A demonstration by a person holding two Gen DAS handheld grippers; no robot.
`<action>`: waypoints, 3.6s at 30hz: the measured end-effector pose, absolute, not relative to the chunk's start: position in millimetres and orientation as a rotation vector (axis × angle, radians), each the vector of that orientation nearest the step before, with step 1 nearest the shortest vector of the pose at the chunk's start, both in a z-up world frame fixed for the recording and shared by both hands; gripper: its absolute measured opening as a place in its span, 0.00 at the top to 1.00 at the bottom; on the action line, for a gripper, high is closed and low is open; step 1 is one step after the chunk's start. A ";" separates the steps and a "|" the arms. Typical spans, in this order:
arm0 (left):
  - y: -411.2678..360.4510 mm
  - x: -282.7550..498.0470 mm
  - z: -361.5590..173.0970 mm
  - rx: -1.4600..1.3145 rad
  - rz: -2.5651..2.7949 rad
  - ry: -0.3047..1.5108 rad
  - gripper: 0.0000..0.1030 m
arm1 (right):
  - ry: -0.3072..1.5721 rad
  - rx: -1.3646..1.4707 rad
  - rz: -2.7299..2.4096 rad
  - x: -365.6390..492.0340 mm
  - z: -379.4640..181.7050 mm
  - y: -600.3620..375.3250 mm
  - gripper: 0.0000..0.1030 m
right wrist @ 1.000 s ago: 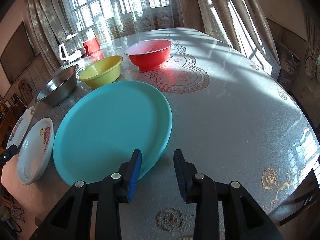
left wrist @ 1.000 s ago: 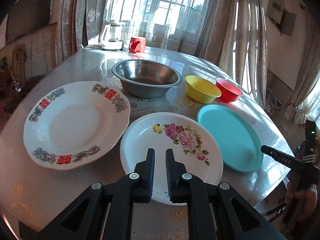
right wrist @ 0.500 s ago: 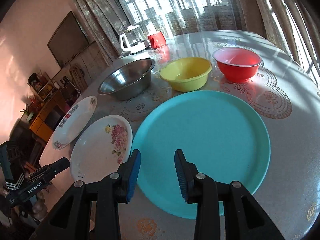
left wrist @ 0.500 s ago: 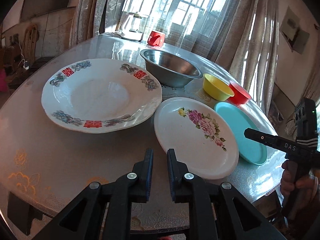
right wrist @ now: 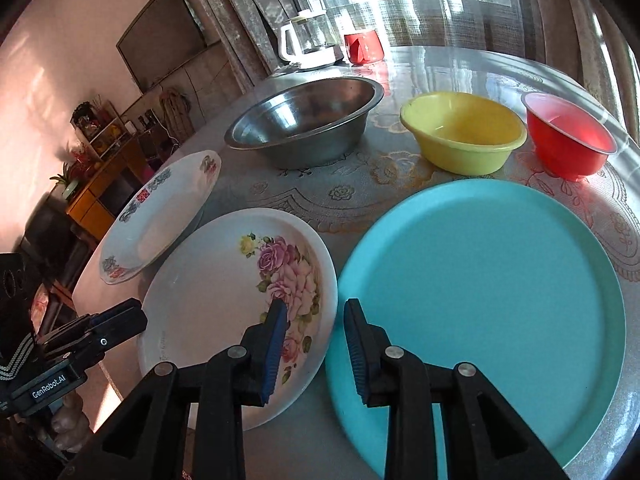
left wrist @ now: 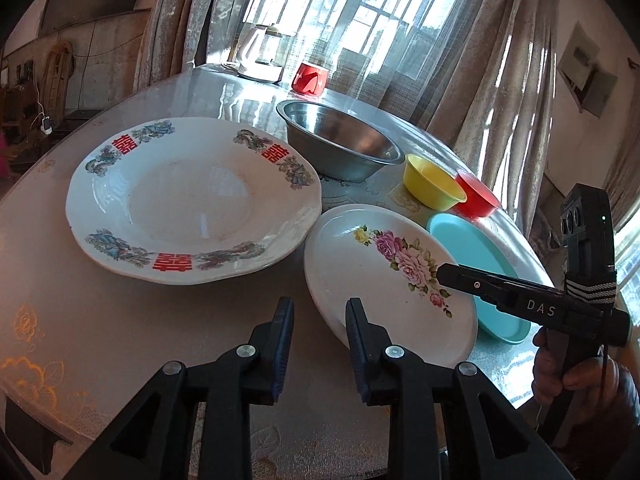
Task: Organize plates and bowls
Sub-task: 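Grasp the rose-print plate rim with the left tool and lift it, then carry the rose-print plate over the teal plate and lower it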
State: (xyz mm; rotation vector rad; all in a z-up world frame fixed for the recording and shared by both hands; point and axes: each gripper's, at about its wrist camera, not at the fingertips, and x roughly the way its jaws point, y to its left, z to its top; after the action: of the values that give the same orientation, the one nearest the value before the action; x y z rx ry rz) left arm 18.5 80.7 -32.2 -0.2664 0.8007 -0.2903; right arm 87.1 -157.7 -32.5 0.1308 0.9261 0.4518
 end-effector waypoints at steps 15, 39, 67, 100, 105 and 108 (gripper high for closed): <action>65.2 17.8 -33.2 -0.212 -0.303 0.801 0.74 | 0.913 0.122 0.466 81.6 -30.0 -157.2 0.70; 40.5 9.7 -4.1 -0.135 -0.357 0.734 0.75 | 0.857 0.277 0.470 46.9 -8.9 -190.9 0.70; -106.8 93.5 -16.6 0.075 -0.527 0.849 0.75 | 0.850 0.375 0.104 61.1 -29.0 -308.8 0.70; -102.7 92.0 -32.2 0.021 -0.506 0.918 0.71 | 0.827 0.435 -0.114 56.3 -40.8 -346.9 0.76; -100.9 90.3 -32.1 0.022 -0.504 0.916 0.71 | 0.853 0.301 -0.078 57.8 -41.0 -324.0 0.85; -98.5 89.1 -32.4 0.017 -0.506 0.915 0.71 | 0.862 0.284 -0.073 55.7 -41.9 -323.7 0.87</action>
State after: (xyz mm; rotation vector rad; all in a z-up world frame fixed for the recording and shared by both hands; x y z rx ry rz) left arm 89.1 -98.5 -32.4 0.0169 0.9152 -0.5056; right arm 55.7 -323.7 -41.9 0.2843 0.8624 -0.0725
